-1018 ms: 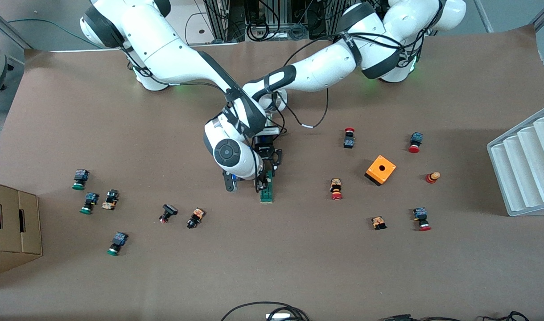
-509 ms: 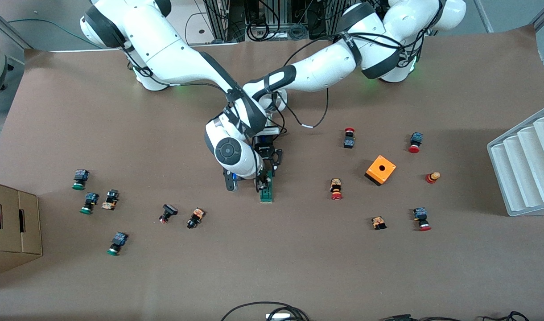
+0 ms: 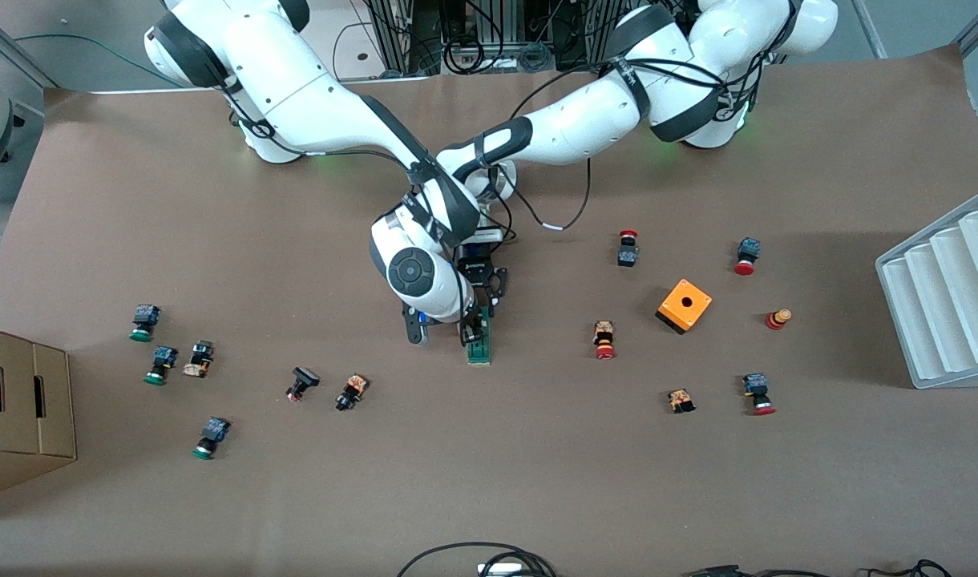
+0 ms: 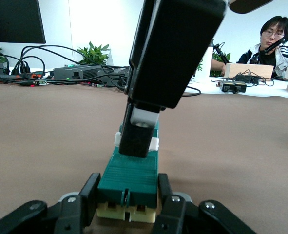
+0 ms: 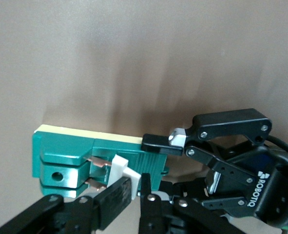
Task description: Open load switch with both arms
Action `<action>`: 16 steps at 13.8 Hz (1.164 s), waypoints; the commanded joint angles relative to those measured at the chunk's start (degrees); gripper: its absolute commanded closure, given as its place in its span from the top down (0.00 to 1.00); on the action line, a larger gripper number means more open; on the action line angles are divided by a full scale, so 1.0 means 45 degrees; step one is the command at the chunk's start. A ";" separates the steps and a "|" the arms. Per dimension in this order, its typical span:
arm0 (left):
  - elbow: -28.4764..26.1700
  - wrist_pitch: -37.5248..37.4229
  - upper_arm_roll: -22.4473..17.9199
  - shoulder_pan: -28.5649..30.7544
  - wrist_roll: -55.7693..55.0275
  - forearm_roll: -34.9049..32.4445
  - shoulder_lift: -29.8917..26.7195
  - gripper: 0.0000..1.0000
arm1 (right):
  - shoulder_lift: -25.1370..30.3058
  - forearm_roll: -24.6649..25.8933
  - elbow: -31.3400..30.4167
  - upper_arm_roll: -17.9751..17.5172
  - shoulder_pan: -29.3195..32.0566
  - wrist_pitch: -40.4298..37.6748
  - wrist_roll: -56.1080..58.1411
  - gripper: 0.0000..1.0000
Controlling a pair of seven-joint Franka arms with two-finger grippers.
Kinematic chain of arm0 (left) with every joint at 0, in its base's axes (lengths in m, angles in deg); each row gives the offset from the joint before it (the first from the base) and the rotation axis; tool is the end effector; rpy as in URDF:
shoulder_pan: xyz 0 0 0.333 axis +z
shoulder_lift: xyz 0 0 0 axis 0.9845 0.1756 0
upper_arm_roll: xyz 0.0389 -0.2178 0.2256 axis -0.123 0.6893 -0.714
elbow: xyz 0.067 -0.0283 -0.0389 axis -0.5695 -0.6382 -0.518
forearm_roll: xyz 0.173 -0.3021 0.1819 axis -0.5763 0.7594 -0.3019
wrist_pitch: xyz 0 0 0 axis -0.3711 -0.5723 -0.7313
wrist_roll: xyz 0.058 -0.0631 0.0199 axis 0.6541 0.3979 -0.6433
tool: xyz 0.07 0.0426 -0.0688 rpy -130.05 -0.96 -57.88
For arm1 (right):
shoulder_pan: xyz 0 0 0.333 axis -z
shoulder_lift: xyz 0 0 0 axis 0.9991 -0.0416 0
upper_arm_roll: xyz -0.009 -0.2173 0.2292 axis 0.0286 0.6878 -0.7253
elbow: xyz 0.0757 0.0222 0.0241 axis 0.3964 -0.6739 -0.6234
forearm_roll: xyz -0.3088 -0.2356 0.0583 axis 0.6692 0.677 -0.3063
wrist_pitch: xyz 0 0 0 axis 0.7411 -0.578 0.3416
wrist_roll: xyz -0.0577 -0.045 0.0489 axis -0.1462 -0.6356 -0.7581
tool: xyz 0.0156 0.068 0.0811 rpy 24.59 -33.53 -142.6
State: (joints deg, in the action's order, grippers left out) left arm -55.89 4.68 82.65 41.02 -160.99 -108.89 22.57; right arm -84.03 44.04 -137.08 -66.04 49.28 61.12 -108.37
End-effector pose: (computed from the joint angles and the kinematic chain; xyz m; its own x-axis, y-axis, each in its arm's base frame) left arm 0.3218 -0.5734 0.0425 0.1761 0.0677 0.9820 0.0854 -0.9949 0.0533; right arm 0.5366 0.4458 0.2161 0.1441 -0.9634 -0.2259 -0.9832 -0.1652 0.0773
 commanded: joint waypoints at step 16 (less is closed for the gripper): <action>0.0343 0.0133 0.0303 -0.0210 -0.0060 0.0786 0.0246 1.00 | 0.3457 0.0345 0.0656 0.0974 0.2266 -0.5084 0.5965 1.00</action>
State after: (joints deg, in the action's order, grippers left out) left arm -55.64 4.77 83.16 41.02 -160.99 -107.45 22.58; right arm -71.92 44.45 -133.43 -62.44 57.72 42.28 -88.36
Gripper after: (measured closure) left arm 0.000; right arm 0.026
